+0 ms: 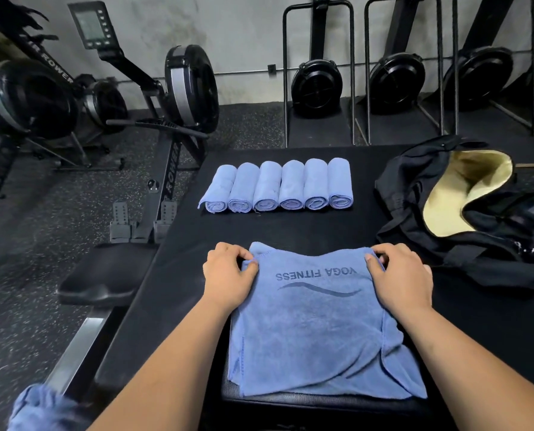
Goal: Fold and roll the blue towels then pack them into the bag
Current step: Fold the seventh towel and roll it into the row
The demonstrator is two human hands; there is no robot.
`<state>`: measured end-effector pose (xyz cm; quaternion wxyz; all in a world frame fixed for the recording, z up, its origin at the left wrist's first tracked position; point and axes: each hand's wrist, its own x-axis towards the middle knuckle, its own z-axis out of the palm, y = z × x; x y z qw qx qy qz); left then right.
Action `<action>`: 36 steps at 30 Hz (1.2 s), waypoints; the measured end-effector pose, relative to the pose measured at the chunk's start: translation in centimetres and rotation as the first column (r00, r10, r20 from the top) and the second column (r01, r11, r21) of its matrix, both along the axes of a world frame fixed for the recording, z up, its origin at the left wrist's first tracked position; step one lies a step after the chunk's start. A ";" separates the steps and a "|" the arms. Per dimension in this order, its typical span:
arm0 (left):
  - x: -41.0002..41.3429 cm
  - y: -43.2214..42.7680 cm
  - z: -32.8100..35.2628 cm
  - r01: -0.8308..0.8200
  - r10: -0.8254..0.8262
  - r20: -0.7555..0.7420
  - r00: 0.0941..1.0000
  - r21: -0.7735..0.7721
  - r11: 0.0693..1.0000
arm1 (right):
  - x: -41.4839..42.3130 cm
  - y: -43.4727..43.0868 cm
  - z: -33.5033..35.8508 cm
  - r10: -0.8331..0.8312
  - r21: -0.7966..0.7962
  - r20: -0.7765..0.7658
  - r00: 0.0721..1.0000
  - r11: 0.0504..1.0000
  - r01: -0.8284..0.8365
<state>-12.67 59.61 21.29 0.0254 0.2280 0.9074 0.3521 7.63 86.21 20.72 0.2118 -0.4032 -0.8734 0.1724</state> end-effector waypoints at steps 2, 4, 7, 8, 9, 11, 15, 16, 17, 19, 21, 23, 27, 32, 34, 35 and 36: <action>-0.3 -0.3 0.3 0.019 -0.029 0.066 0.997 0.142 0.990 | 0.1 -0.1 0.0 0.001 -0.005 -0.024 1.000 1.000 -0.001; -0.6 -0.2 1.1 -0.003 -0.040 0.130 0.991 0.316 0.949 | 0.1 -0.2 0.1 0.000 0.007 -0.032 0.999 1.000 0.000; -1.0 0.6 1.9 -0.023 -0.005 0.082 0.997 0.334 0.942 | 0.1 -0.2 0.0 0.000 0.014 -0.038 0.999 1.000 0.001; -1.0 0.9 1.7 -0.019 0.001 0.062 0.998 0.294 0.956 | 0.1 -0.3 0.0 0.000 0.015 -0.040 0.999 1.000 0.000; -1.1 1.2 1.3 -0.017 0.006 0.044 0.999 0.242 0.970 | 0.1 -0.3 0.0 0.002 0.017 -0.039 0.999 1.000 -0.002; -1.1 1.5 0.2 -0.015 0.019 -0.039 0.999 0.082 0.996 | 0.0 -0.4 0.0 0.011 0.024 -0.024 1.000 1.000 -0.011; -1.2 2.0 -0.2 -0.017 0.004 -0.126 0.992 -0.107 0.994 | -0.1 -0.1 -0.1 0.018 0.024 0.006 1.000 1.000 -0.018; -1.2 1.9 -0.2 -0.009 -0.004 -0.121 0.993 -0.103 0.995 | 0.0 -0.1 0.0 0.020 0.019 0.003 1.000 1.000 -0.020; -1.1 1.9 -0.1 -0.001 -0.010 -0.122 0.993 -0.092 0.996 | 0.0 -0.1 0.0 0.020 0.013 -0.003 1.000 1.000 -0.020; -1.0 1.8 0.0 0.012 -0.020 -0.127 0.992 -0.062 0.998 | 0.0 -0.1 0.1 0.021 -0.002 -0.036 0.999 1.000 -0.021; -1.2 1.6 0.0 0.017 -0.016 -0.108 0.994 0.005 1.000 | 0.1 0.0 0.3 0.013 -0.064 -0.113 0.993 0.998 -0.021; -1.3 1.3 -0.1 0.013 -0.015 0.009 1.000 0.169 0.985 | 0.3 0.2 0.4 -0.022 -0.181 -0.239 0.971 0.983 -0.022; -1.0 0.5 0.7 -0.002 -0.098 0.211 0.972 0.428 0.904 | 0.7 0.5 0.5 -0.079 -0.327 -0.431 0.899 0.942 -0.074; -1.6 -0.3 1.2 0.022 -0.188 0.317 0.930 0.461 0.887 | 0.9 0.7 1.2 -0.094 -0.413 -0.495 0.864 0.900 -0.139; -1.7 -0.6 1.3 0.025 -0.196 0.325 0.925 0.464 0.885 | 1.0 0.7 1.2 -0.092 -0.405 -0.482 0.871 0.905 -0.128; -1.7 -0.6 1.3 0.022 -0.197 0.324 0.925 0.473 0.881 | 1.0 0.7 1.3 -0.096 -0.401 -0.480 0.872 0.908 -0.121; -1.5 -0.5 1.4 0.015 -0.197 0.324 0.925 0.487 0.873 | 1.1 0.7 1.4 -0.106 -0.404 -0.488 0.866 0.907 -0.116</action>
